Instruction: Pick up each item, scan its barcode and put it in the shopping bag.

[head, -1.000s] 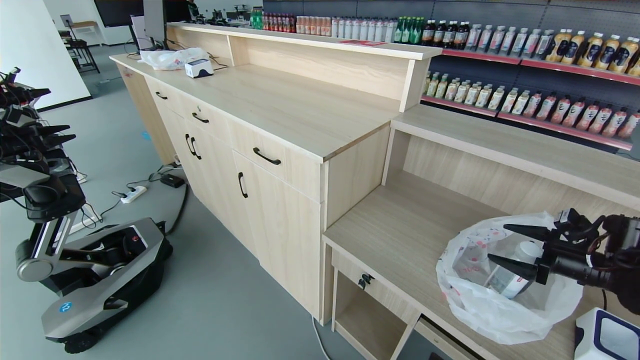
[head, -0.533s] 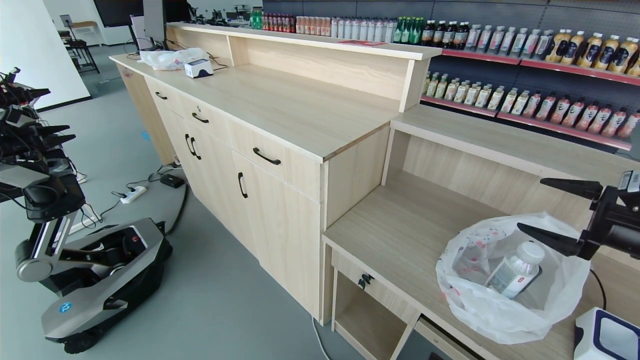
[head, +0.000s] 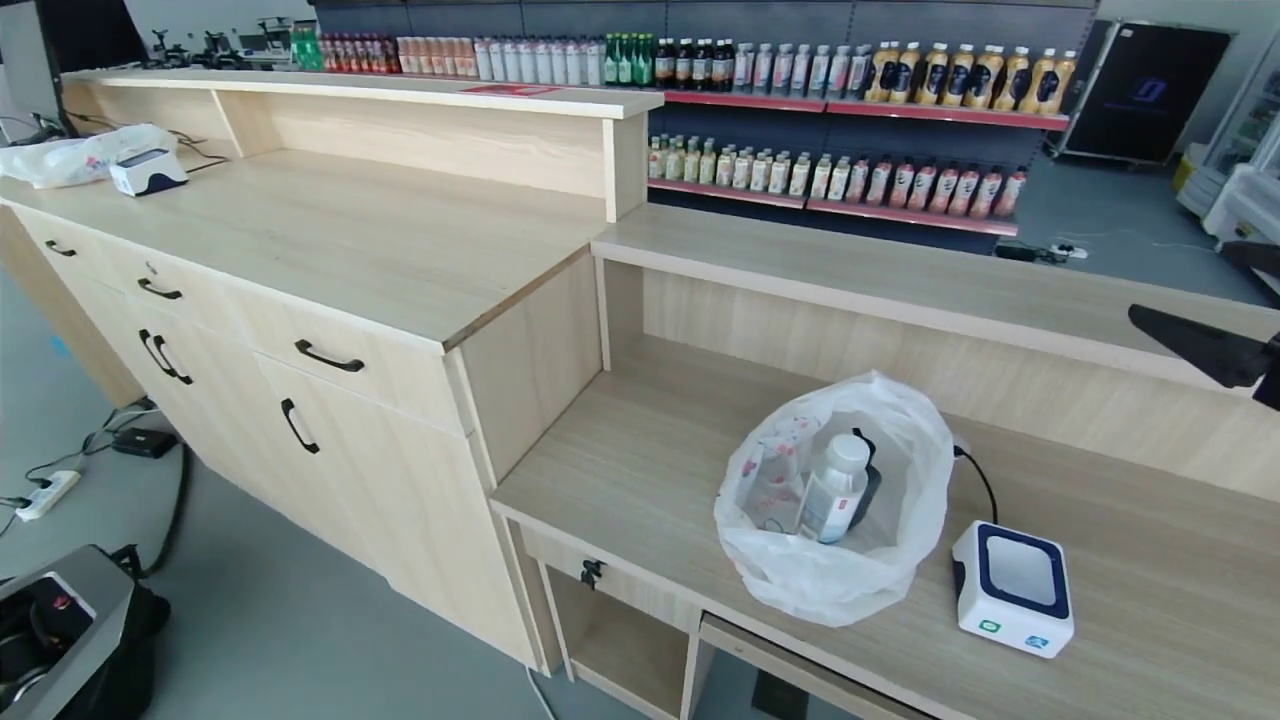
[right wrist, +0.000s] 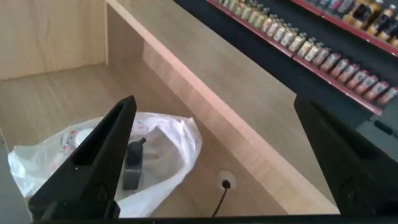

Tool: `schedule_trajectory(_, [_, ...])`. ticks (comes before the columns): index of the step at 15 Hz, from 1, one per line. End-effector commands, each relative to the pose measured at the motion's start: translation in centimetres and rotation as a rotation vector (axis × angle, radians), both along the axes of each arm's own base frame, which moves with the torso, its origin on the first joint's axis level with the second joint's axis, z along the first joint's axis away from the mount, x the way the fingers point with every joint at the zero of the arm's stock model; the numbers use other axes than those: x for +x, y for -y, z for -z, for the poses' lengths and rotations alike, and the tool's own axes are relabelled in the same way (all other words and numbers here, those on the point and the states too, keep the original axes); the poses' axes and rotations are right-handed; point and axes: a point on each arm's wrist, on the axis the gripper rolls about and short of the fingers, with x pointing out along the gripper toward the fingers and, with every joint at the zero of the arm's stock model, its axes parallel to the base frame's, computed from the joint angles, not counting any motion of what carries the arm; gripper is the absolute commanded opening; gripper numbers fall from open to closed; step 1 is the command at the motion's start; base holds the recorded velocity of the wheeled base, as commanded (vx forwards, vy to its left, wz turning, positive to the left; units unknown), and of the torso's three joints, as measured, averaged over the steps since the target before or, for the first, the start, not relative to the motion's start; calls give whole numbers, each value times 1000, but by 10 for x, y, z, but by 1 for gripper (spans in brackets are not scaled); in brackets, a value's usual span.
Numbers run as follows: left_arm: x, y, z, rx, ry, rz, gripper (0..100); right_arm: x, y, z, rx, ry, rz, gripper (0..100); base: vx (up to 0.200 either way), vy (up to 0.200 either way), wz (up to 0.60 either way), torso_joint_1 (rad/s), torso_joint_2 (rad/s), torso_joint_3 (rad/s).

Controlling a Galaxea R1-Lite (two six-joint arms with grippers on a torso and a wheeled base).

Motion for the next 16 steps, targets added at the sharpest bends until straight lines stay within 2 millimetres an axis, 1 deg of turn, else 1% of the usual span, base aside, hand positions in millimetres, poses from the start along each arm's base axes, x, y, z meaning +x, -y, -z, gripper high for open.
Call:
schedule_trajectory(1, [0, 0, 0, -1, 0, -1, 100, -21, 0, -17, -4, 36, 80, 100, 0, 0, -600, -7, 2, 2])
schedule_trajectory(2, [0, 0, 0, -1, 0, -1, 100, -36, -2, -13, 44, -63, 209, 100, 0, 0, -600, 2, 2, 7])
schedule_trajectory(3, [0, 0, 0, -1, 0, -2, 100, -44, -6, -10, 70, -120, 288, 100, 0, 0, -600, -7, 7, 2])
schedule_trajectory(4, [0, 0, 0, -1, 0, -1, 100, -57, -14, -7, 132, -180, 376, 100, 0, 0, -600, 2, 7, 7])
schedule_trajectory(5, [0, 0, 0, -1, 0, 1, 100, -72, -24, -3, 198, -232, 426, 100, 0, 0, -600, 2, -2, -2])
schedule_trajectory(6, [0, 0, 0, -1, 0, -2, 100, -81, -29, -1, 206, -254, 440, 100, 0, 0, -600, 2, -2, 2])
schedule_trajectory(7, [0, 0, 0, -1, 0, -2, 100, -96, -34, 6, 215, -288, 467, 100, 0, 0, -600, 7, 7, 2])
schedule_trajectory(8, [0, 0, 0, -1, 0, -1, 100, -117, -43, 20, 252, -296, 480, 100, 0, 0, -600, -2, 7, 7])
schedule_trajectory(10, [0, 0, 0, -1, 0, -1, 100, -142, -52, 49, 253, -307, 486, 100, 0, 0, -600, 0, 2, 0])
schedule_trajectory(11, [0, 0, 0, -1, 0, -1, 100, -156, -56, 72, 260, -333, 476, 100, 0, 0, -600, 2, 2, 2])
schedule_trajectory(12, [0, 0, 0, -1, 0, -1, 100, -169, -59, 97, 263, -354, 463, 100, 0, 0, 0, 0, 0, 0])
schedule_trajectory(13, [0, 0, 0, -1, 0, -1, 100, -181, -62, 116, 262, -340, 440, 100, 0, 0, 0, 0, 0, 0])
schedule_trajectory(15, [0, 0, 0, -1, 0, -1, 100, -197, -66, 153, 256, -316, 404, 100, 0, 0, 0, 0, 0, 0])
schedule_trajectory(16, [0, 0, 0, -1, 0, -1, 100, -205, -66, 159, 258, -286, 416, 100, 0, 0, 0, 0, 0, 0])
